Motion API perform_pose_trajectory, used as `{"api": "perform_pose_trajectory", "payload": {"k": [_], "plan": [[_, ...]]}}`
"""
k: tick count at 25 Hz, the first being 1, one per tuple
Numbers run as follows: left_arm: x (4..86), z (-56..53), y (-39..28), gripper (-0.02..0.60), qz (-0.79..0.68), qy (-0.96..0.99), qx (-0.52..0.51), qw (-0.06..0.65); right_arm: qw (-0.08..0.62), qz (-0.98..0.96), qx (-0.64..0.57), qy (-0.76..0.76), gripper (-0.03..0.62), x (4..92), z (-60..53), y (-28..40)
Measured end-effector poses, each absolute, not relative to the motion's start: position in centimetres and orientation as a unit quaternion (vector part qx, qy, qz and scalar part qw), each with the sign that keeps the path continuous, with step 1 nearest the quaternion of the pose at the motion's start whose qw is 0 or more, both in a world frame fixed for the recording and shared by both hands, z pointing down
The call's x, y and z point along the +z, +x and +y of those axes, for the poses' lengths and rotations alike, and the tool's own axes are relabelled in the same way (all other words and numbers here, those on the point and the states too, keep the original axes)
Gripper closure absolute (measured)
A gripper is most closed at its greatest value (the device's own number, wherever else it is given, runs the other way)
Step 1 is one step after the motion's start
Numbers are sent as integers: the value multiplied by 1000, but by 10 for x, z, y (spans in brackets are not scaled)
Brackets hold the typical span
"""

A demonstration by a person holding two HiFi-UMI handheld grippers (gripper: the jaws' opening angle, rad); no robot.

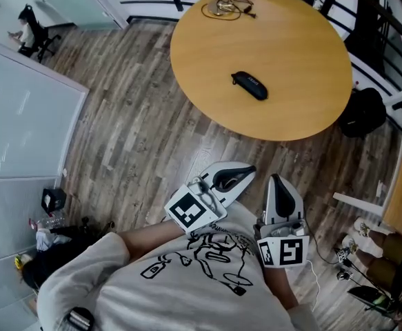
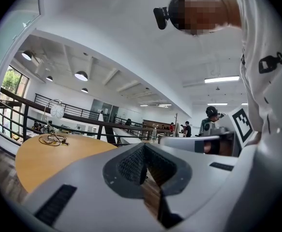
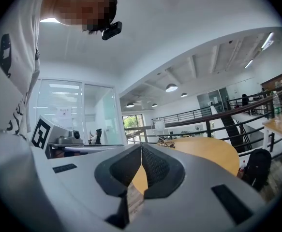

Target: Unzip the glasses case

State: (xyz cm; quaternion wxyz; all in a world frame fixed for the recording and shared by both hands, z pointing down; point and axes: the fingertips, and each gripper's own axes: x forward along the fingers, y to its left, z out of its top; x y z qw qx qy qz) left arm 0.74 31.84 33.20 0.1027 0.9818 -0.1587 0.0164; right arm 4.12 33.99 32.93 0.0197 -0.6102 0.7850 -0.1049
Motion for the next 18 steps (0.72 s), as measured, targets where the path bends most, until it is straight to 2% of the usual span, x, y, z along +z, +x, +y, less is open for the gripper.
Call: {"api": "perform_pose_trajectory", "payload": {"k": [18], "plan": [[339, 285, 26, 574, -184, 977, 15, 108, 19, 785, -120, -607, 571, 344, 309, 68]]}}
